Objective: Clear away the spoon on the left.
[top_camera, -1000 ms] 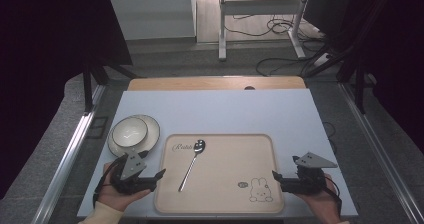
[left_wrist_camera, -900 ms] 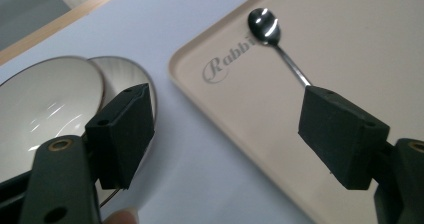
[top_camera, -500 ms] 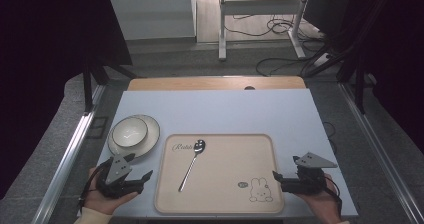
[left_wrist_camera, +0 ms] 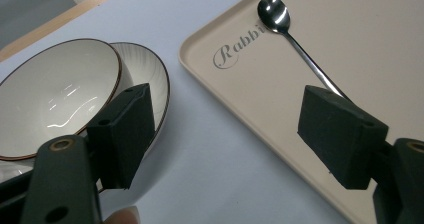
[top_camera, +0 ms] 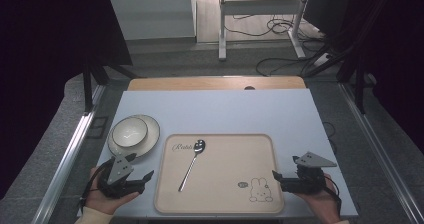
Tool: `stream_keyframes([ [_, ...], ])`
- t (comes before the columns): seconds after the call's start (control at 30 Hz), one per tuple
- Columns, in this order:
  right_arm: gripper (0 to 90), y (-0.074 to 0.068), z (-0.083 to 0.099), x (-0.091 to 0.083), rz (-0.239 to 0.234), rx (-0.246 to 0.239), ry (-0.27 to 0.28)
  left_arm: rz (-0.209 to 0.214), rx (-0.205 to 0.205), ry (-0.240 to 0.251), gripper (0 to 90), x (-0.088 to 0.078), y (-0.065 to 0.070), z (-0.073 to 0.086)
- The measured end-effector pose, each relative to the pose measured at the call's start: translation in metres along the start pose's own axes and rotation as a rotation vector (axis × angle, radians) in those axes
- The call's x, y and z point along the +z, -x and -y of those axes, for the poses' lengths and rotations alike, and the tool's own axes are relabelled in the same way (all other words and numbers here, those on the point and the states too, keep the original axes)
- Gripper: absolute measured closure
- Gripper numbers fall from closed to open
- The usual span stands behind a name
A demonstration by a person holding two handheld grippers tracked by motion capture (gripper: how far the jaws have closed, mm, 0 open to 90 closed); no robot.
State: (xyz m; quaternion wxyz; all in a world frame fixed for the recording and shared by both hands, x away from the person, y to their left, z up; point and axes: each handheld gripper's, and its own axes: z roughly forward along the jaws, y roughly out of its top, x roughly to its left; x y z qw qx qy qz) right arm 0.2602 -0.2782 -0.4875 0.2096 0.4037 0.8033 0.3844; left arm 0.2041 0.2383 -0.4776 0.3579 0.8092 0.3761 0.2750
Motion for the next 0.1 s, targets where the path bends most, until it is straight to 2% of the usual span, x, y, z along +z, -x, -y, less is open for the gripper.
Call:
stream_keyframes([
  [0.1,12.1,0.0030,-0.0008,0.0013,-0.009,0.015,0.009,-0.008,-0.006,0.001,22.3,-0.0005,-0.0008,0.0002],
])
